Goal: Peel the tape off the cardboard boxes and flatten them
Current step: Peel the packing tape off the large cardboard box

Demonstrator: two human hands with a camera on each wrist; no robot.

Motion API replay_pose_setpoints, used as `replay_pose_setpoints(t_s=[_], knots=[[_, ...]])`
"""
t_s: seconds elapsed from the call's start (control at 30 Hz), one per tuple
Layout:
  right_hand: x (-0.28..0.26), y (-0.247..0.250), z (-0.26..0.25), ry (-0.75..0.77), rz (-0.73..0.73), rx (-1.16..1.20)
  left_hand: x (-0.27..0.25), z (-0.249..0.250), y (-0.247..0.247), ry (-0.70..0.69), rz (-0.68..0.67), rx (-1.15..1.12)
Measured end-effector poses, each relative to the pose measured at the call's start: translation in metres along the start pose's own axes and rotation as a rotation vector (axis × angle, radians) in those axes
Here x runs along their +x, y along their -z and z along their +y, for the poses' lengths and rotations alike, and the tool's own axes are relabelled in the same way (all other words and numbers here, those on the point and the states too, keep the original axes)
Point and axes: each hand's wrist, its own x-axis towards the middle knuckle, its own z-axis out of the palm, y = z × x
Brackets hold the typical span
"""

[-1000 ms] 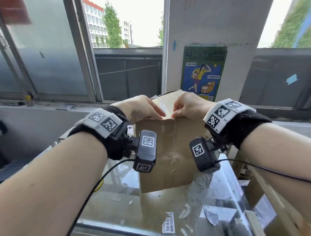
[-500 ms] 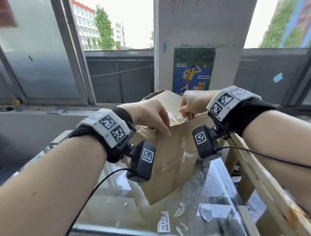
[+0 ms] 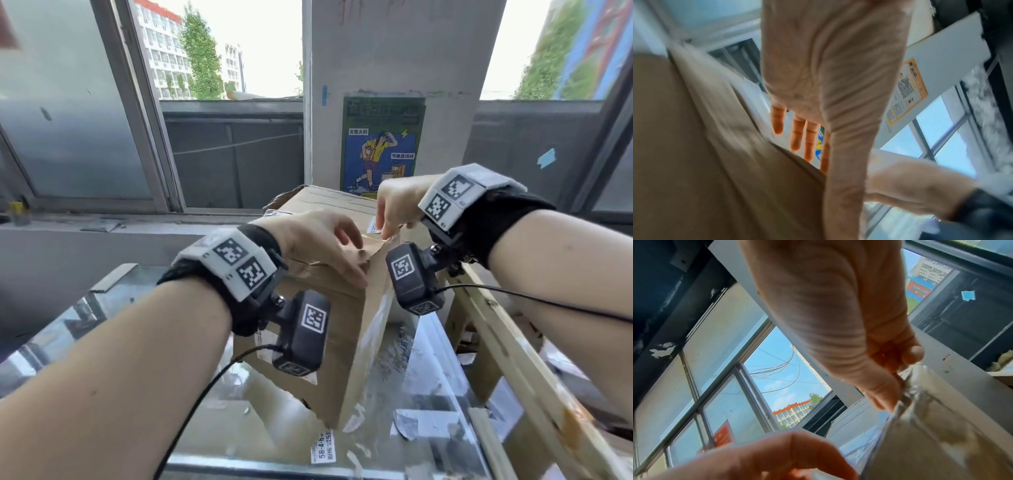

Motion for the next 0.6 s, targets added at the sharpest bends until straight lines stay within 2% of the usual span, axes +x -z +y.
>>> replay_pose_setpoints(t_s=[0.2,0.3,0.43,0.6], knots=[[0.004,-0.006,-0.001,-0.071,0.203,-0.011,0.004,-0.005,0.002,0.048,-0.061,0.046],[0.007,-0.007,0.002,-0.085,0.142,-0.024,0.011,-0.003,-0.009,0.08,-0.06,-0.002],[0.007,-0.009,0.005,-0.127,0.164,-0.112,0.013,0.007,-0.019,0.059,0.014,0.213],[0.007,-0.011,0.018,-0.112,0.141,-0.142,0.02,0.014,-0.022,0.047,0.026,0.395]])
